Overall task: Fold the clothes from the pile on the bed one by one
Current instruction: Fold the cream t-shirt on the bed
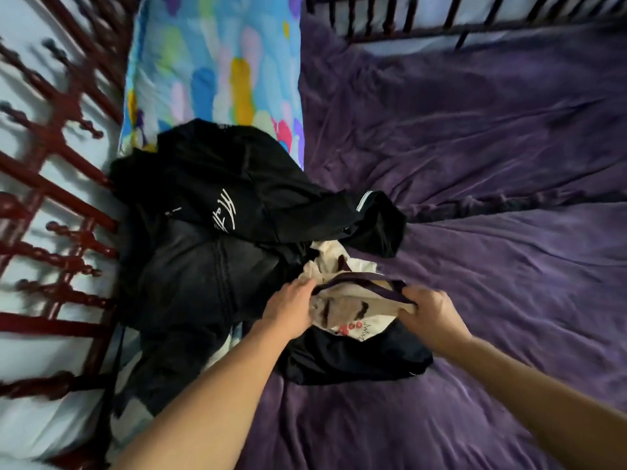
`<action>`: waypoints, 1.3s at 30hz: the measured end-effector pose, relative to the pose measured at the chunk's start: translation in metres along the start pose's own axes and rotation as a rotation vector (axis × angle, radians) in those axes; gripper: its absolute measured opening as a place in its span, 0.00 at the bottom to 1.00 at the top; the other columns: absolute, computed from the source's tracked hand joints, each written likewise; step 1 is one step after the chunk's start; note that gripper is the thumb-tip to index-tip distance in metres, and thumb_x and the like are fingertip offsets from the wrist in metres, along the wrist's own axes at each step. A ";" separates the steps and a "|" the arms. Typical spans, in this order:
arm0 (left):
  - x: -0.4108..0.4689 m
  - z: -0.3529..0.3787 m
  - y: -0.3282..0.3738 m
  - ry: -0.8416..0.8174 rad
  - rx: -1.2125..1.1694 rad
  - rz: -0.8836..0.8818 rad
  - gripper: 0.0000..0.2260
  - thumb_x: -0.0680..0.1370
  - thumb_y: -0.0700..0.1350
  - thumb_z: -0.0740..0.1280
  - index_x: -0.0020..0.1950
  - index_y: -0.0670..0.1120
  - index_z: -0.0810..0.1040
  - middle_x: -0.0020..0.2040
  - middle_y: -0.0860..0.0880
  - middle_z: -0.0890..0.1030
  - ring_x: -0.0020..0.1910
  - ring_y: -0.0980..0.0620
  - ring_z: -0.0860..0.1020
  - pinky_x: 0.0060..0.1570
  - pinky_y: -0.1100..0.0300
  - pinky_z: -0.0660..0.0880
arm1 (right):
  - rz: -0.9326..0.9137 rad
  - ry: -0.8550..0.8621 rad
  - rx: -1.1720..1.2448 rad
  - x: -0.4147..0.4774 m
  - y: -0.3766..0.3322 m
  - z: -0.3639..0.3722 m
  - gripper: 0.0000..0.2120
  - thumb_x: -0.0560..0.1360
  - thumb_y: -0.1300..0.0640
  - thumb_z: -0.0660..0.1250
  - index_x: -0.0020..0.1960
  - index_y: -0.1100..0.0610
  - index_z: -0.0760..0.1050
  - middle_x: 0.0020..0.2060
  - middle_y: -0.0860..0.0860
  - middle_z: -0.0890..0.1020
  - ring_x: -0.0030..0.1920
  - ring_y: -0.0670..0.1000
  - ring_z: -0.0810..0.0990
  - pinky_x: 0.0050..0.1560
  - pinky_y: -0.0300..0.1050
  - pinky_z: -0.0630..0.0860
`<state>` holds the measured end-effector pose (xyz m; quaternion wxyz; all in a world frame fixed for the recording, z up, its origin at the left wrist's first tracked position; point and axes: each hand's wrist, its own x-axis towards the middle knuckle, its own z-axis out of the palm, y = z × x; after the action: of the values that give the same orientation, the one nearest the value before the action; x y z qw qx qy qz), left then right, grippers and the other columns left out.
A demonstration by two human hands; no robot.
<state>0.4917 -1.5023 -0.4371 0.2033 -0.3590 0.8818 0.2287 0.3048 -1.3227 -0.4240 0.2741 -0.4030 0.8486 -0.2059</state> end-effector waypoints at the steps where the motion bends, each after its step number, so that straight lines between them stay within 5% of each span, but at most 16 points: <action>1: -0.007 -0.005 0.010 0.005 0.019 0.004 0.26 0.75 0.48 0.69 0.70 0.49 0.63 0.63 0.45 0.72 0.61 0.43 0.72 0.55 0.51 0.73 | -0.045 0.056 0.050 -0.013 -0.004 -0.016 0.08 0.66 0.66 0.68 0.34 0.63 0.68 0.28 0.52 0.74 0.31 0.55 0.72 0.33 0.46 0.66; 5: -0.033 -0.022 0.060 0.053 -0.164 0.045 0.40 0.73 0.57 0.70 0.78 0.54 0.49 0.71 0.43 0.64 0.68 0.41 0.66 0.63 0.48 0.69 | -0.230 0.206 0.135 -0.068 -0.023 -0.082 0.13 0.63 0.74 0.64 0.31 0.60 0.63 0.26 0.47 0.68 0.29 0.45 0.65 0.30 0.40 0.63; 9: -0.062 -0.039 0.122 0.160 -0.227 0.158 0.33 0.71 0.54 0.70 0.74 0.54 0.62 0.66 0.44 0.70 0.65 0.43 0.71 0.62 0.50 0.70 | -0.362 0.279 0.138 -0.133 -0.039 -0.147 0.10 0.61 0.69 0.60 0.30 0.57 0.62 0.25 0.45 0.65 0.29 0.43 0.64 0.29 0.34 0.60; 13: -0.113 -0.057 0.185 0.221 -0.227 0.299 0.10 0.69 0.53 0.68 0.47 0.52 0.78 0.49 0.47 0.75 0.52 0.45 0.76 0.47 0.58 0.69 | -0.323 0.380 0.143 -0.196 -0.036 -0.208 0.01 0.61 0.64 0.57 0.32 0.61 0.66 0.27 0.46 0.66 0.30 0.42 0.63 0.29 0.46 0.63; 15: -0.134 -0.072 0.204 0.306 -0.298 0.393 0.09 0.66 0.50 0.67 0.32 0.51 0.67 0.39 0.47 0.72 0.42 0.42 0.75 0.37 0.57 0.62 | -0.281 0.465 0.148 -0.222 -0.033 -0.239 0.01 0.62 0.64 0.57 0.32 0.61 0.66 0.27 0.48 0.66 0.29 0.43 0.63 0.29 0.44 0.64; 17: -0.154 -0.101 0.218 0.404 -0.376 0.421 0.11 0.63 0.49 0.64 0.29 0.50 0.62 0.33 0.46 0.73 0.35 0.43 0.73 0.34 0.53 0.61 | -0.234 0.581 0.148 -0.244 -0.030 -0.270 0.09 0.64 0.66 0.58 0.29 0.55 0.63 0.26 0.46 0.64 0.28 0.44 0.61 0.27 0.38 0.60; 22: -0.195 -0.189 0.252 0.513 -0.518 0.471 0.13 0.71 0.38 0.69 0.32 0.48 0.68 0.30 0.51 0.71 0.30 0.54 0.66 0.31 0.59 0.64 | -0.039 0.758 0.269 -0.288 -0.026 -0.326 0.13 0.68 0.71 0.61 0.32 0.54 0.69 0.27 0.48 0.69 0.30 0.48 0.65 0.30 0.41 0.64; 27: -0.226 -0.260 0.268 0.545 -0.599 0.690 0.06 0.76 0.38 0.68 0.42 0.47 0.78 0.39 0.50 0.78 0.37 0.58 0.74 0.37 0.67 0.68 | -0.005 0.914 0.442 -0.317 -0.052 -0.370 0.08 0.69 0.64 0.68 0.36 0.53 0.75 0.31 0.50 0.74 0.34 0.50 0.72 0.35 0.45 0.71; 32: -0.242 -0.314 0.255 0.673 -0.533 0.791 0.18 0.75 0.42 0.71 0.31 0.45 0.65 0.27 0.53 0.62 0.25 0.61 0.62 0.28 0.66 0.60 | -0.062 1.070 0.396 -0.329 -0.085 -0.382 0.03 0.71 0.62 0.68 0.41 0.56 0.78 0.33 0.53 0.76 0.33 0.49 0.72 0.34 0.45 0.70; 36: -0.240 -0.333 0.237 0.545 -0.416 0.786 0.18 0.75 0.47 0.71 0.30 0.43 0.68 0.23 0.58 0.63 0.21 0.61 0.62 0.23 0.70 0.59 | 0.098 1.064 0.229 -0.318 -0.097 -0.371 0.04 0.73 0.61 0.64 0.42 0.55 0.77 0.32 0.50 0.76 0.34 0.51 0.73 0.36 0.45 0.70; 39: -0.223 -0.338 0.220 0.339 -0.394 0.753 0.12 0.74 0.48 0.72 0.41 0.39 0.81 0.32 0.49 0.70 0.32 0.53 0.68 0.34 0.62 0.64 | 0.093 0.982 0.467 -0.312 -0.109 -0.358 0.10 0.74 0.65 0.62 0.42 0.51 0.76 0.35 0.51 0.77 0.36 0.50 0.73 0.35 0.43 0.70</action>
<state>0.4135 -1.4271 0.0114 -0.1132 -0.0777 0.9113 0.3881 0.3048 -1.0921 0.0057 -0.0632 -0.1498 0.8254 -0.5406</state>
